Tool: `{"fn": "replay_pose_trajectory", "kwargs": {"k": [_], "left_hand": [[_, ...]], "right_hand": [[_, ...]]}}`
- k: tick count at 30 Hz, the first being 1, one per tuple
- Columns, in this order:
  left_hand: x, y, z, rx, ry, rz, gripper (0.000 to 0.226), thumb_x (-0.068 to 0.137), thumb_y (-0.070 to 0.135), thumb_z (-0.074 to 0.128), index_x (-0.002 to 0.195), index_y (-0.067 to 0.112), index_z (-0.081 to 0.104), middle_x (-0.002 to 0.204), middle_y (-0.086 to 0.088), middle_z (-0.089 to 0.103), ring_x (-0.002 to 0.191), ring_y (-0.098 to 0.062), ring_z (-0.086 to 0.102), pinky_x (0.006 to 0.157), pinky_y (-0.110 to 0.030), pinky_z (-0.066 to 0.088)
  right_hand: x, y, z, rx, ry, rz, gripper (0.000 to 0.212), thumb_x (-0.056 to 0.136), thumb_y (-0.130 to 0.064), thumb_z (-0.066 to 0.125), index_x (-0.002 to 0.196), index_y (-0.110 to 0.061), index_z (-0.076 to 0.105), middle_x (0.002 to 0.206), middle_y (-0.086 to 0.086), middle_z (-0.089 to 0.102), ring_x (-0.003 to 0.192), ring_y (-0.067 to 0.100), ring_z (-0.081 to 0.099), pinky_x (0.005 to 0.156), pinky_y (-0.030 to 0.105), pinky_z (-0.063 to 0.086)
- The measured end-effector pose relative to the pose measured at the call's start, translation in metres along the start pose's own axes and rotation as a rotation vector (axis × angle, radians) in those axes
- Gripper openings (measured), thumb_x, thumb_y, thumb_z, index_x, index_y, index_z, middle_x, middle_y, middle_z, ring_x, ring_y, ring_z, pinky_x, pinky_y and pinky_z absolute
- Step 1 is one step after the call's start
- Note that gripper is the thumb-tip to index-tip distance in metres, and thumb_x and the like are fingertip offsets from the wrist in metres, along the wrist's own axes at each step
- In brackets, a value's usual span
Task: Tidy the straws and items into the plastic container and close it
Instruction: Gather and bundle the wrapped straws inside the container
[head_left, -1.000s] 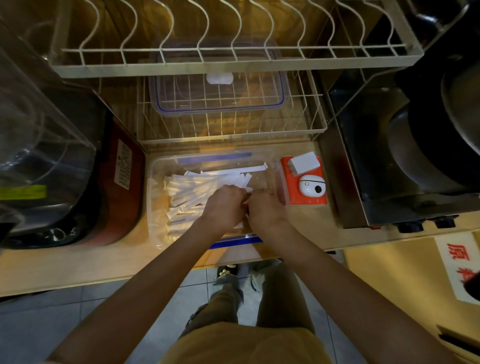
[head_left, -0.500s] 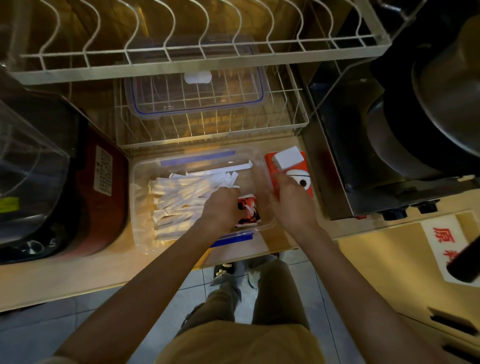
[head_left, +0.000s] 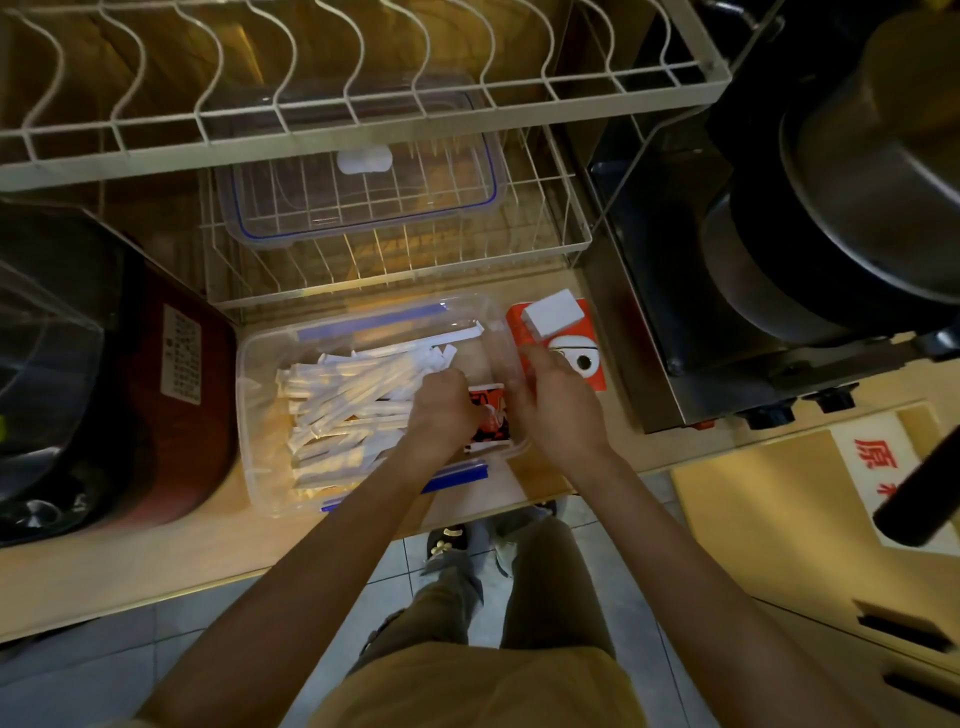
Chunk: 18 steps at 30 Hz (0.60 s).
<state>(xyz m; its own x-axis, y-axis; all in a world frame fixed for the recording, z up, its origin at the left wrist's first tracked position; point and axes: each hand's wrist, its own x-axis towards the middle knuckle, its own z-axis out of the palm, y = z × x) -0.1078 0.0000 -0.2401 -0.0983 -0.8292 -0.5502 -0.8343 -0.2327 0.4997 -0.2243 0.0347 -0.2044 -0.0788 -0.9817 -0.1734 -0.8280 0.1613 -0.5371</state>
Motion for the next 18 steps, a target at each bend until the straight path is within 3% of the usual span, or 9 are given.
{"fn": "replay_pose_trajectory", "kwargs": {"k": [3,6,9,16,18], "left_hand": [[0.000,-0.003,-0.004,-0.029,-0.010,-0.027,0.014,0.078,0.020,0.067,0.079,0.007,0.061,0.081,-0.012,0.066,0.084,-0.028,0.066,0.064,-0.031,0.045],[-0.002,-0.006,-0.009,-0.106,-0.014,-0.039,0.016,0.079,0.012,0.065,0.090,0.001,0.062,0.092,-0.017,0.070,0.084,-0.030,0.067,0.071,-0.034,0.054],[-0.003,-0.006,-0.010,-0.084,-0.058,-0.009,0.022,0.081,0.012,0.061,0.101,0.003,0.060,0.101,-0.017,0.069,0.090,-0.030,0.066,0.074,-0.033,0.053],[-0.008,-0.006,-0.003,-0.034,-0.027,0.040,0.019,0.086,0.014,0.058,0.095,-0.001,0.065,0.089,-0.013,0.067,0.089,-0.026,0.063,0.070,-0.023,0.041],[-0.007,-0.006,0.002,-0.047,-0.016,0.055,0.025,0.086,0.020,0.059,0.102,0.001,0.061,0.100,-0.010,0.059,0.093,-0.024,0.058,0.078,-0.025,0.045]], "right_hand": [[0.000,0.001,-0.001,0.022,-0.002,0.005,0.051,0.098,-0.025,0.043,0.145,-0.024,0.024,0.106,0.007,0.061,0.089,0.021,0.064,0.073,0.034,0.056],[0.001,0.001,-0.001,0.031,-0.007,0.011,0.043,0.098,-0.027,0.043,0.140,-0.023,0.032,0.107,0.008,0.062,0.090,0.021,0.064,0.076,0.037,0.057],[0.001,0.002,-0.002,0.048,-0.020,0.013,0.043,0.098,-0.029,0.043,0.139,-0.023,0.034,0.105,0.004,0.061,0.090,0.018,0.064,0.073,0.031,0.055],[0.002,0.003,0.000,0.063,-0.031,0.035,0.032,0.097,-0.031,0.043,0.128,-0.021,0.045,0.101,0.005,0.062,0.086,0.019,0.063,0.070,0.032,0.055],[0.003,0.003,0.000,0.063,-0.033,0.043,0.029,0.097,-0.031,0.044,0.124,-0.020,0.047,0.100,0.005,0.062,0.084,0.017,0.062,0.068,0.029,0.054]]}}
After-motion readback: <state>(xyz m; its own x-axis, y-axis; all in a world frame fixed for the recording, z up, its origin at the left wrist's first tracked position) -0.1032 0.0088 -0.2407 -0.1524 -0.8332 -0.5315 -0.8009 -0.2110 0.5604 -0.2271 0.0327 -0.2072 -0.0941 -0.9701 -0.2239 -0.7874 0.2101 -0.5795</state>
